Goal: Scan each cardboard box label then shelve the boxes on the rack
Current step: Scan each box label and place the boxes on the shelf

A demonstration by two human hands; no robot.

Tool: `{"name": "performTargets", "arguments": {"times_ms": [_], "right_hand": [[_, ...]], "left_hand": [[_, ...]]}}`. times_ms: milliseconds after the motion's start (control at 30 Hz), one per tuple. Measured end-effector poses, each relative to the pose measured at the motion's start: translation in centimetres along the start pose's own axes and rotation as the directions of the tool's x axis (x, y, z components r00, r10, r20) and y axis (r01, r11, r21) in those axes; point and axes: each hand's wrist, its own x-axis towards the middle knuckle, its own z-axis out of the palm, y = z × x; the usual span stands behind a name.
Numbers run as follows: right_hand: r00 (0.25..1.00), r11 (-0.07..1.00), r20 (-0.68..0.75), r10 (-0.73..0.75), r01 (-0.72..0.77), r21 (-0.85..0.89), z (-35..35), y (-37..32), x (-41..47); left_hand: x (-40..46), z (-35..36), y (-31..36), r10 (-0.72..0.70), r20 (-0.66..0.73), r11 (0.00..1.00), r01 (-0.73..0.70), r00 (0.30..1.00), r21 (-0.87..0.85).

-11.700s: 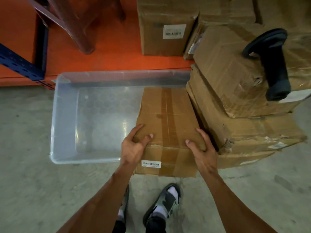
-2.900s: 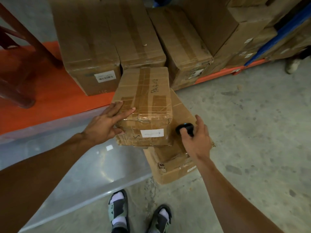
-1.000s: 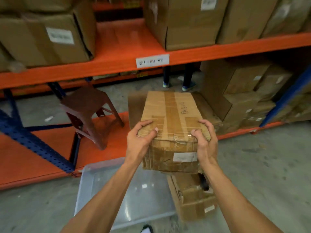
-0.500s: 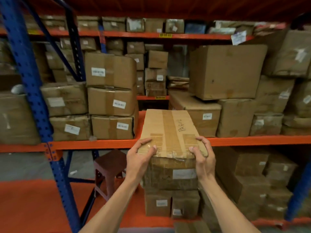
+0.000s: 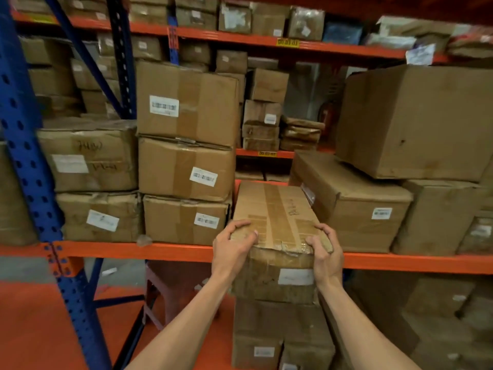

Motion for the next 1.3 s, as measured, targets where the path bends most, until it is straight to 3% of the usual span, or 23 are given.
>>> {"name": "performTargets", "arguments": {"times_ms": [167, 433, 533, 600, 667, 733, 800, 833, 900, 1133, 1300], "right_hand": [[1.0, 1.0, -0.003, 0.001, -0.001, -0.03, 2.4, 2.1, 5.1], [0.997, 0.998, -0.062, -0.042, 0.039, -0.051, 4.3, 4.5, 10.9], [1.0, 0.993, -0.002, -0.014, 0.013, -0.121, 4.5, 4.6, 12.6], [0.996, 0.97, 0.074, 0.05, -0.03, -0.243, 4.0, 4.4, 13.5], [0.993, 0.914, 0.106, 0.051, -0.004, -0.406, 3.3, 4.2, 13.8], [0.972, 0.813, 0.14, -0.191, 0.236, -0.533, 2.6, 4.6, 12.8], [0.805, 0.572, 0.312, -0.505, 0.583, -0.577, 2.4, 6.0, 11.2], [0.729, 0.459, 0.409, -0.548, 0.671, -0.582, 2.5, 6.9, 10.4], [0.7, 0.369, 0.494, -0.516, 0.702, -0.609, 3.0, 8.8, 9.7], [0.676, 0.285, 0.595, -0.436, 0.73, -0.621, 4.7, 9.5, 12.9], [0.714, 0.282, 0.627, -0.313, 0.7, -0.656, 5.7, 9.2, 13.9]], "left_hand": [[5.4, 1.2, -2.2, 0.014, 0.034, 0.999, -0.016, 0.999, 0.041], [9.8, 4.0, -3.8, 0.044, -0.065, 0.993, -0.037, 0.997, 0.11], [11.2, 4.5, -3.5, 0.031, -0.1, 0.987, -0.014, 0.995, 0.16], [11.7, 4.9, -3.3, 0.064, -0.101, 0.949, -0.029, 0.993, 0.314], [11.4, 5.4, -3.3, 0.211, -0.043, 0.8, -0.147, 0.976, 0.582], [10.6, 5.7, -3.8, 0.424, 0.106, 0.572, -0.357, 0.899, 0.738], [9.7, 5.3, -4.9, 0.475, 0.271, 0.381, -0.473, 0.837, 0.794], [9.4, 4.8, -5.5, 0.453, 0.319, 0.312, -0.483, 0.833, 0.818], [9.5, 3.9, -6.0, 0.415, 0.377, 0.205, -0.489, 0.828, 0.848], [12.2, 2.9, -4.7, 0.295, 0.527, -0.119, -0.517, 0.797, 0.848], [14.1, 2.5, -4.7, 0.232, 0.581, -0.157, -0.56, 0.78, 0.814]]}}
